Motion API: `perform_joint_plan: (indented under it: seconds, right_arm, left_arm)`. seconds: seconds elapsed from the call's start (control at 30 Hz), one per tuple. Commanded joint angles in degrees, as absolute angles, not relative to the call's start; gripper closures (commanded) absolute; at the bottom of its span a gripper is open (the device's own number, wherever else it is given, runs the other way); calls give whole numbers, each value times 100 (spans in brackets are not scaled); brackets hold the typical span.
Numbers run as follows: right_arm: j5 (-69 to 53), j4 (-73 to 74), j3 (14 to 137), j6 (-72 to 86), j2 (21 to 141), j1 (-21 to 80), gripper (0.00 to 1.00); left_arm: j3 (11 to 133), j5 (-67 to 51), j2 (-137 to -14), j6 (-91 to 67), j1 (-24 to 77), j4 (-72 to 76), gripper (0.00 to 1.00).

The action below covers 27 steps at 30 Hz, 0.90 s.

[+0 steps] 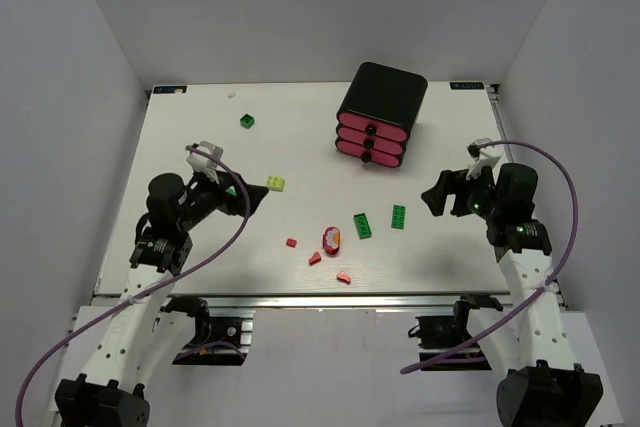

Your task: Sort the legos into containers by color

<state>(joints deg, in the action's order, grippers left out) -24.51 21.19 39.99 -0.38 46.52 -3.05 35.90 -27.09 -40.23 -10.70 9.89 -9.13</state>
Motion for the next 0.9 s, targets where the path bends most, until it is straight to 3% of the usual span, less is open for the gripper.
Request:
perform_joint_plan:
  seconds: [0.0, 0.23, 0.33, 0.37, 0.4, 0.47, 0.53, 0.57, 0.6, 0.63, 0.7, 0.73, 0.77, 0.83, 0.87]
  right_arm:
    - [-2926, 2084, 4158, -298, 4299, -316, 11]
    - [-4297, 2075, 3420, -1897, 3771, -325, 11]
    - [-4097, 2013, 3384, -1952, 3814, -316, 11]
    - [-4052, 2030, 3427, -1925, 3867, -334, 11]
    - [-3973, 2048, 3523, -1864, 3937, -325, 11]
    - [-4016, 2274, 3690, -1976, 4200, -325, 11]
    - [-3850, 2295, 3885, -1644, 4403, -334, 14]
    - [-3797, 2163, 3885, -1557, 4403, -351, 61]
    - [-3692, 2049, 3850, -1399, 4386, -369, 91]
    - [-3517, 1961, 3806, -1093, 4360, -360, 100]
    - [-3332, 1881, 3788, -976, 4412, -378, 100]
    - [-3340, 1916, 3840, -880, 4464, -378, 91]
    - [-3418, 2047, 3884, -879, 4543, -413, 55]
    - [-3550, 2135, 4016, -826, 4763, -431, 33]
    - [-3586, 2188, 4051, -817, 4868, -457, 30]
  left_arm:
    - [3630, -3172, -4244, -1317, 1011, -608, 2]
    - [4541, -3788, -5597, -1862, 1063, -501, 4]
    - [4999, -3648, -6326, -2187, 1300, -448, 23]
    - [5306, -3560, -6711, -2249, 1379, -448, 34]
    - [5474, -3368, -6915, -2293, 1458, -500, 51]
    - [5930, -3078, -7328, -2355, 1747, -501, 56]
    - [6230, -2647, -7961, -2391, 1941, -466, 50]
    - [6405, -2532, -8198, -2391, 2142, -501, 44]
    - [6816, -2427, -8661, -2391, 2249, -544, 38]
    - [7038, -2269, -8883, -2391, 2354, -606, 36]
    - [7590, -2075, -9384, -2460, 2661, -746, 31]
    - [7724, -1813, -9517, -2504, 2759, -764, 27]
    - [7839, -1645, -9614, -2557, 2916, -791, 26]
    - [8199, -1216, -9939, -2715, 3075, -922, 24]
    - [8322, -1056, -10036, -2785, 3241, -984, 23]
